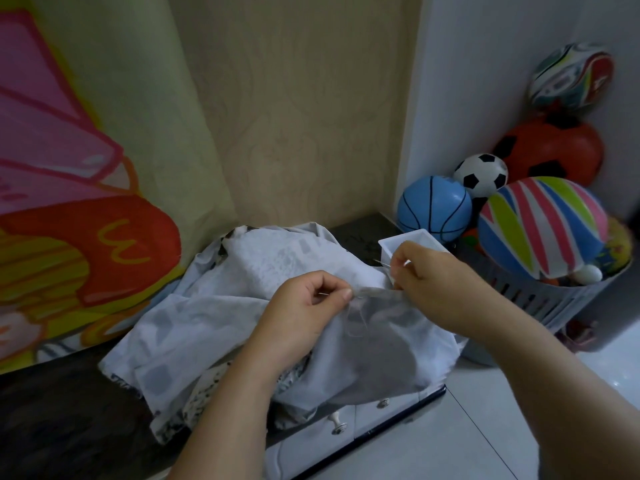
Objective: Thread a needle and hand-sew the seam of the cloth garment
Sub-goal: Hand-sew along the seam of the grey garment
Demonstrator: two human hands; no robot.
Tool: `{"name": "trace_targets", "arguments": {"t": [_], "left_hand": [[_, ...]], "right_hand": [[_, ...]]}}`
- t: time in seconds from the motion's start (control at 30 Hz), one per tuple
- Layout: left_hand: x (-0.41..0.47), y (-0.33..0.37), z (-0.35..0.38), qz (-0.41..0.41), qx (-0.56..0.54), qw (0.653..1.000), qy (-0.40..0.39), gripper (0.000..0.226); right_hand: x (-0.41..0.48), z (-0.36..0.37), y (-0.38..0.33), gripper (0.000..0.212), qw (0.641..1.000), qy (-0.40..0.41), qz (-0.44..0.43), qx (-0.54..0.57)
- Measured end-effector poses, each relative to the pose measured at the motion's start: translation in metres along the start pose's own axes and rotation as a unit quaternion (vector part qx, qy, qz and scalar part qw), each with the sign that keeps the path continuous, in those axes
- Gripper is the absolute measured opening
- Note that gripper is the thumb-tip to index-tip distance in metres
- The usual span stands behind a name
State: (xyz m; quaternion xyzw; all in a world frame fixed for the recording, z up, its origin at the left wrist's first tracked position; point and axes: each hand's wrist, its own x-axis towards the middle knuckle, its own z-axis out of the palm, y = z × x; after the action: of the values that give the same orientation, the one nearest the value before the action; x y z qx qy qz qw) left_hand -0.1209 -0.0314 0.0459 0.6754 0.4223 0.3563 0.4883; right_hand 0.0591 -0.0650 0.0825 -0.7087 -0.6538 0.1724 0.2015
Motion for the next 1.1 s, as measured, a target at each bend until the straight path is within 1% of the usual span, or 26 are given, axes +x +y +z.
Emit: {"name": "trace_targets", "arguments": {"t": [0.07,0.13,0.2,0.23,0.27,0.3,0.37,0.4,0.43,0.5,0.6,0.7,0.8,0.87,0.93,0.97,1.0,1.07,1.1], "left_hand": [[0.001,-0.002,-0.001,0.000,-0.002,1.000,0.001,0.015],[0.001,-0.004,-0.002,-0.001,-0.003,1.000,0.003,0.017],[0.002,-0.004,-0.002,-0.005,0.000,1.000,0.006,0.018],[0.002,-0.004,-0.002,-0.008,0.000,1.000,0.006,0.018],[0.002,-0.004,-0.001,-0.012,-0.001,1.000,0.006,0.019],[0.002,-0.004,-0.001,-0.016,-0.003,1.000,0.007,0.019],[0.002,-0.004,-0.001,-0.021,-0.005,1.000,0.009,0.018],[0.003,-0.004,-0.001,-0.022,-0.004,1.000,0.010,0.018],[0.003,-0.005,-0.001,-0.024,-0.002,1.000,0.010,0.018],[0.003,-0.006,0.000,-0.027,-0.001,1.000,0.012,0.018],[0.004,-0.007,0.000,-0.034,0.001,0.999,0.014,0.018],[0.005,-0.007,0.001,-0.032,0.009,0.999,0.014,0.015],[0.005,-0.007,0.001,-0.027,0.003,0.999,0.016,0.015],[0.005,-0.007,0.001,-0.027,0.009,0.999,0.020,0.016],[0.005,-0.007,0.000,-0.027,0.013,0.999,0.025,0.017],[0.006,-0.008,0.000,-0.028,0.013,0.999,0.029,0.016],[0.006,-0.007,0.000,-0.029,0.011,0.999,0.033,0.016],[0.006,-0.007,-0.001,-0.027,0.006,0.999,0.041,0.015],[0.006,-0.007,-0.001,-0.026,0.004,0.999,0.043,0.015]], "right_hand": [[0.002,0.001,0.002,0.017,0.999,0.021,0.003,-0.039],[0.005,0.000,0.002,0.013,0.997,0.071,-0.005,-0.017],[0.008,-0.004,0.003,0.012,0.991,0.110,0.000,0.072],[0.008,-0.006,0.002,0.013,0.981,0.119,0.012,0.152],[0.008,-0.009,0.002,0.014,0.959,0.119,0.027,0.256],[0.007,-0.011,0.000,0.014,0.922,0.112,0.041,0.369],[0.006,-0.016,-0.003,0.015,0.825,0.094,0.055,0.554],[0.006,-0.016,-0.003,0.015,0.789,0.093,0.050,0.605],[0.007,-0.015,-0.003,0.016,0.774,0.099,0.045,0.624],[0.007,-0.013,-0.004,0.016,0.775,0.119,0.040,0.619],[0.009,-0.012,0.000,0.017,0.765,0.158,0.043,0.623],[0.011,-0.011,0.004,0.016,0.776,0.195,0.052,0.597],[0.012,-0.006,0.007,0.015,0.805,0.217,0.048,0.550],[0.012,-0.004,0.006,0.014,0.825,0.201,0.049,0.525],[0.010,-0.004,0.003,0.013,0.849,0.145,0.056,0.505],[0.008,-0.002,0.001,0.013,0.868,0.112,0.055,0.480],[0.007,-0.001,-0.001,0.012,0.897,0.086,0.045,0.432],[0.004,0.004,-0.005,0.010,0.955,0.059,0.014,0.291],[0.003,0.008,-0.007,0.010,0.972,0.055,0.000,0.226]]}}
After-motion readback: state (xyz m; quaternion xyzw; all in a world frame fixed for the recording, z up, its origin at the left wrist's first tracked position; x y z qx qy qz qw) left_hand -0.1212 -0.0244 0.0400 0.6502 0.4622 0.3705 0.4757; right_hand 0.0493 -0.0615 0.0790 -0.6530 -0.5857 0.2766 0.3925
